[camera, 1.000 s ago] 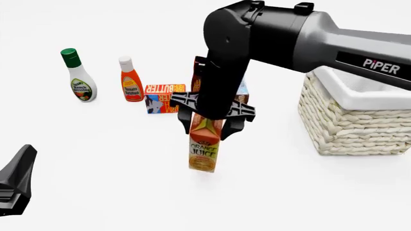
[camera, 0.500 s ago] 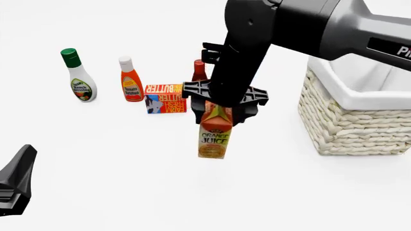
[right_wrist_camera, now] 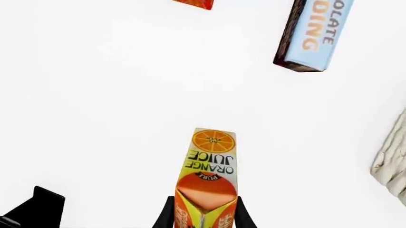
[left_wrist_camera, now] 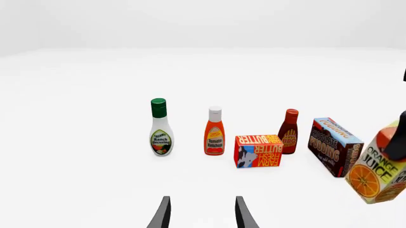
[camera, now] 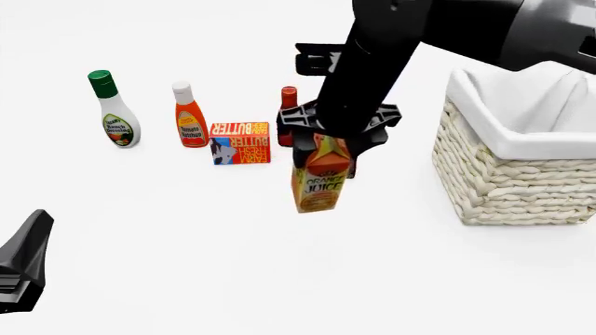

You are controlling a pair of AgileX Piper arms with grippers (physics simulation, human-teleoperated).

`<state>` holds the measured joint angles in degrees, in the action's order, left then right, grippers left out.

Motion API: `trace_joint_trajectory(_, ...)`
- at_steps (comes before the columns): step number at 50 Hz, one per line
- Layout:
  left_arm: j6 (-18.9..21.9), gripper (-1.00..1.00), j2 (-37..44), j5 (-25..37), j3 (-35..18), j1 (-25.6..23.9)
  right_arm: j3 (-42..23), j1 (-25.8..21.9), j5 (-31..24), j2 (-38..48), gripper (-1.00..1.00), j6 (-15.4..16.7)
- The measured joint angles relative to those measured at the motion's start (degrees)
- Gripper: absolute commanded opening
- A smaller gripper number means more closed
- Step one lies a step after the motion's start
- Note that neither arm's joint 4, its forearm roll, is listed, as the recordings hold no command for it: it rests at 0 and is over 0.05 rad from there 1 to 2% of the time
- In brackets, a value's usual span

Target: Pick the orange juice and place it in the basket.

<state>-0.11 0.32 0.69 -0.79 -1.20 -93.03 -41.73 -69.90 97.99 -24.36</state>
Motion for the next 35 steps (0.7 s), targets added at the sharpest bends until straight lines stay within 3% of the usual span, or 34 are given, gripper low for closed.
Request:
trace_joint_trajectory(15,0.0,1.0,0.0,0.0,0.0,0.0,-0.57,3.37,0.0,-3.07,-1.0,6.33)
trace_joint_trajectory(35,-0.01,1.0,-0.04,-0.19,0.23,-0.22,-2.28,7.29,0.0,-6.72,-1.0,10.62)
